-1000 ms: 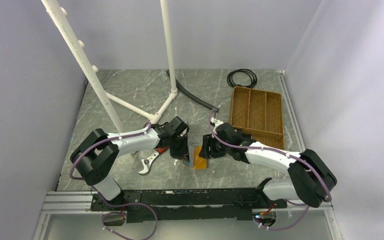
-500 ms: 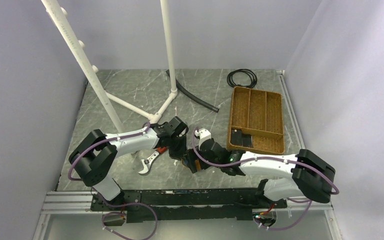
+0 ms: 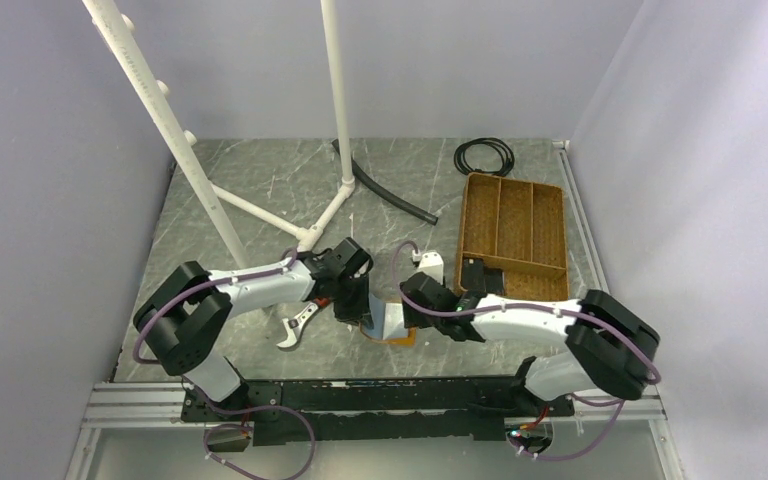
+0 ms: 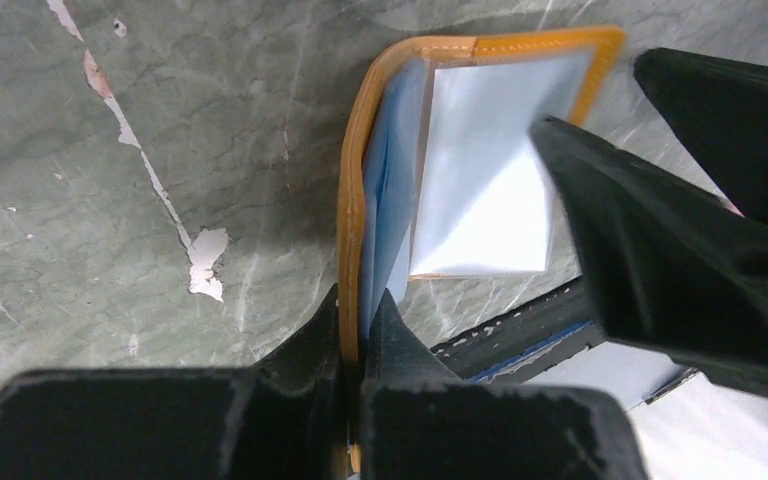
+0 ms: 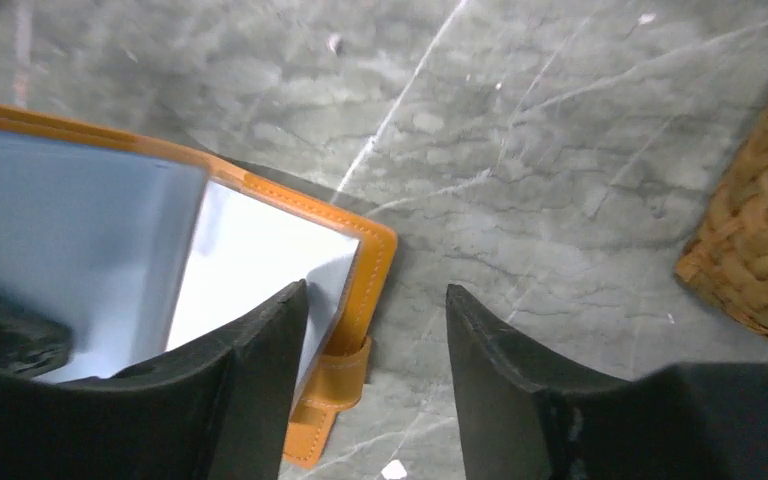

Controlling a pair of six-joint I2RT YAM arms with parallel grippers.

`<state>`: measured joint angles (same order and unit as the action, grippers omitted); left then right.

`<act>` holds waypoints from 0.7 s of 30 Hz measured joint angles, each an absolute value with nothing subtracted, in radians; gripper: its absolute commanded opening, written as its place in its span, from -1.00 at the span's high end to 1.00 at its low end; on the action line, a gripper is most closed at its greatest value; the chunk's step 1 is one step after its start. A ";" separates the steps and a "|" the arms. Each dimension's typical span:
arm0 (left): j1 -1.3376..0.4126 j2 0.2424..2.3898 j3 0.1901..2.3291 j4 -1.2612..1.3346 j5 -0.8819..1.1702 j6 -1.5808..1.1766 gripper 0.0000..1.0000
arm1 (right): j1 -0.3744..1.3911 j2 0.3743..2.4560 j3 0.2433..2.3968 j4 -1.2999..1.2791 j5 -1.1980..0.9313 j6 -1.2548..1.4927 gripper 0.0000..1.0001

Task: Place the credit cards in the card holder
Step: Open the card holder at the center of the board.

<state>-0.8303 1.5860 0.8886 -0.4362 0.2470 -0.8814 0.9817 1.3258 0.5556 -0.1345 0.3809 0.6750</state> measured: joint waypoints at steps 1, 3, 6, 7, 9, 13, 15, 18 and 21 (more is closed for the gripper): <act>-0.830 1.585 0.885 -0.431 0.247 -0.882 1.00 | 0.982 1.353 0.562 -0.137 0.376 0.672 -0.17; -0.830 1.576 0.869 -0.414 0.246 -0.888 1.00 | 0.982 1.394 0.585 -0.134 0.377 0.658 -0.25; -0.829 1.556 0.835 -0.381 0.247 -0.905 1.00 | 0.985 1.407 0.598 -0.127 0.357 0.635 -0.42; -0.829 1.552 0.828 -0.374 0.248 -0.912 1.00 | 0.989 1.404 0.598 -0.131 0.355 0.627 -0.48; -0.828 1.548 0.819 -0.363 0.249 -0.920 1.00 | 0.994 1.399 0.607 -0.163 0.348 0.610 -0.57; -0.828 1.539 0.801 -0.343 0.250 -0.932 1.00 | 0.998 1.345 0.641 -0.251 0.320 0.569 -0.70; -0.825 1.537 0.796 -0.339 0.252 -0.934 1.00 | 0.995 1.307 0.674 -0.282 0.284 0.554 -0.71; -0.822 1.536 0.796 -0.339 0.257 -0.934 1.00 | 0.980 1.280 0.752 -0.298 0.200 0.542 -0.60; -0.822 1.532 0.796 -0.341 0.256 -0.934 1.00 | 0.962 1.277 0.812 -0.288 0.118 0.543 -0.24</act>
